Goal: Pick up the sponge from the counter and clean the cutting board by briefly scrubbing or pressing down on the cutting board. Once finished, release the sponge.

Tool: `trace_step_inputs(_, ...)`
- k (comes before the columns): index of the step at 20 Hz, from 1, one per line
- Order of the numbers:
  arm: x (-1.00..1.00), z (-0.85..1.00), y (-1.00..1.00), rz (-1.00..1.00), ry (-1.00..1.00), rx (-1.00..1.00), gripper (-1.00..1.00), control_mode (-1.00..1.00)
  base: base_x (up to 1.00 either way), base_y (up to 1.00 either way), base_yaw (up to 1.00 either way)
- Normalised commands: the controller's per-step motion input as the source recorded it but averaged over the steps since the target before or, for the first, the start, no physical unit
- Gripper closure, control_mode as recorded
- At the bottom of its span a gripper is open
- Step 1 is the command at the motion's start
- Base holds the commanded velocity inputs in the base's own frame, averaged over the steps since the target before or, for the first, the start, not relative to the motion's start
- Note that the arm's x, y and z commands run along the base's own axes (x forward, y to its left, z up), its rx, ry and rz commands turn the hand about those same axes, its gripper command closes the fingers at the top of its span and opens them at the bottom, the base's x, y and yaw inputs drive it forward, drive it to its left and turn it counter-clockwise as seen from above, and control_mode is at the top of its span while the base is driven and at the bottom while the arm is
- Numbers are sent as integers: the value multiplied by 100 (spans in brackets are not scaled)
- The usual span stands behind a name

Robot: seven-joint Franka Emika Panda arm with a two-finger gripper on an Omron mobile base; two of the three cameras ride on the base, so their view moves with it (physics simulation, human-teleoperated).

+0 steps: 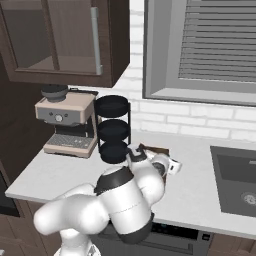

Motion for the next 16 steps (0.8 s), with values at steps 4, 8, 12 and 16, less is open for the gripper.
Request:
trace_step_inputs(4, 65, -37, 41, -3, -6, 0, 100, -100, 0, 0, 0)
trace_step_inputs(8, 72, -45, 37, -5, -11, 0, 100, -100, 0, 0, 0)
trace_step_inputs(12, 85, -51, 9, -5, -8, 0, 100, -100, 0, 0, 0)
trace_step_inputs(16, 57, -31, -4, -4, -6, 0, 100, -100, 0, 0, 0)
